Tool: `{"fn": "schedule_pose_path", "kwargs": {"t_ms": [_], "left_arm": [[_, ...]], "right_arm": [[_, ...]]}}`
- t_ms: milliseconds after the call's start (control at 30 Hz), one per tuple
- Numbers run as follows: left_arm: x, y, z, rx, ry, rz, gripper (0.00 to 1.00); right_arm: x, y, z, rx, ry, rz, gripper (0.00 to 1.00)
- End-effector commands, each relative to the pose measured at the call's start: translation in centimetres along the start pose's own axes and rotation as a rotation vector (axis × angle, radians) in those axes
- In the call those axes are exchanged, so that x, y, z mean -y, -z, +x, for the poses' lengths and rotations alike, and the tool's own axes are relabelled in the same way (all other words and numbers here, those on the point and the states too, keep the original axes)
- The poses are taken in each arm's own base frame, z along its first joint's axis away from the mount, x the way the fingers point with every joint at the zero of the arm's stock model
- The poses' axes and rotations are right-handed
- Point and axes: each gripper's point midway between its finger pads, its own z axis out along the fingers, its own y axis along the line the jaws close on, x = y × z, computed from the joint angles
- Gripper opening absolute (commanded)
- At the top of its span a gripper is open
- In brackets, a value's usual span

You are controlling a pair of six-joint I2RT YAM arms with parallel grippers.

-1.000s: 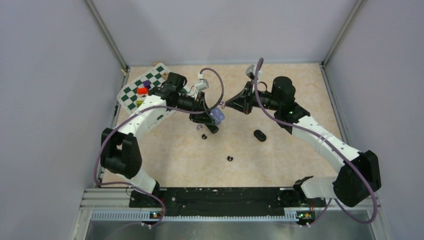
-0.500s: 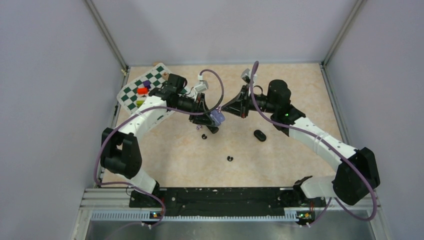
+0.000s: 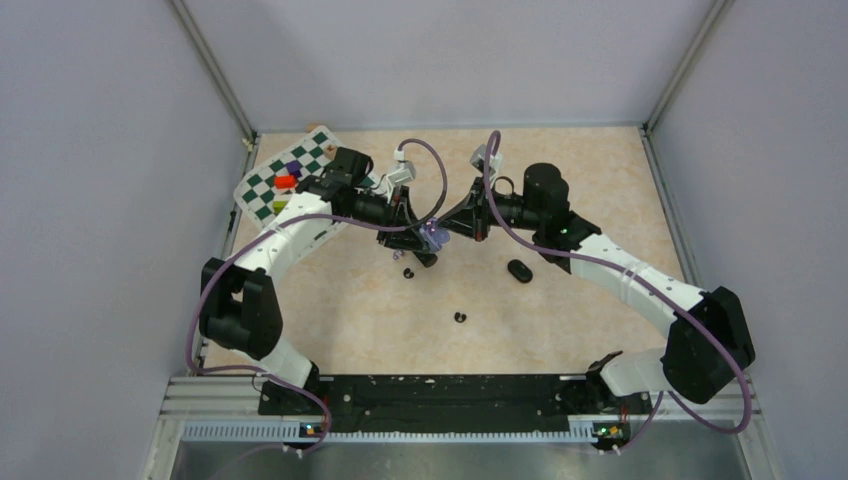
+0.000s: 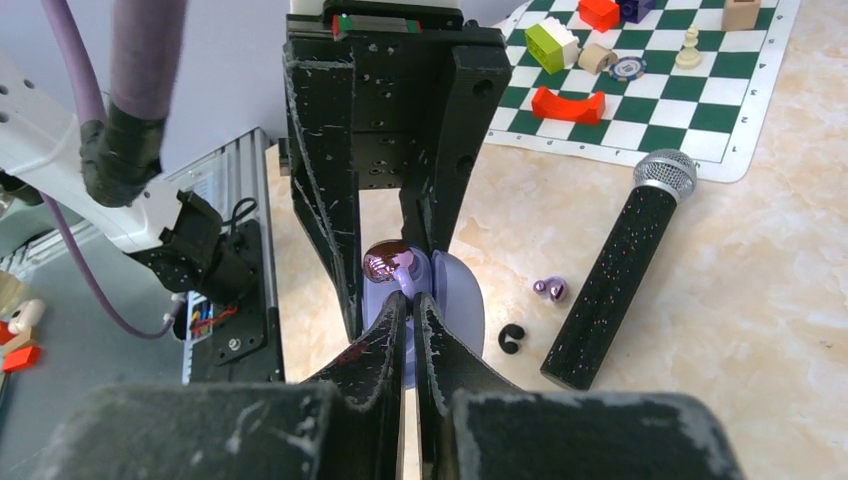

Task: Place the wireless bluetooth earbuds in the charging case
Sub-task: Place the earbud in the charging case.

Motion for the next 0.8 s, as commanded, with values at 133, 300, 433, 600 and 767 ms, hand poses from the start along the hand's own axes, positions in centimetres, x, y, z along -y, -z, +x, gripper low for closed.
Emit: {"fn": "schedule_pose_path", "kwargs": {"t_ms": [133,300,433,600,767], "left_arm": [[1.59,0.39,-0.91,0.022,-0.071,0.018,0.0],[1.56,0.4,-0.84,0.021,-0.066,0.017,0.0],[1.52,0.4,-0.84,0.02,-0.067,0.015,0.0],[1.56,0.43,-0.83,0.02,-0.071,0.014,0.0],[1.64,0.47,-0.83,0.02,-0.073,0.013,0.0]], "right_arm": [[-0.19,-0.43,-0.95,0.016,0.045,-0.007,0.0],[-0.34,-0.56,-0.65,0.006,0.043,-0.017,0.0],[-0.64,-0.67,-0.48,-0.002,0.049,-0.03,0.0],[-0.88,-0.79,-0.24,-0.012,0.053,-0.04,0.0],[-0.94,-0.94,-0.13,-0.018,0.057,-0.041,0.0]]}}
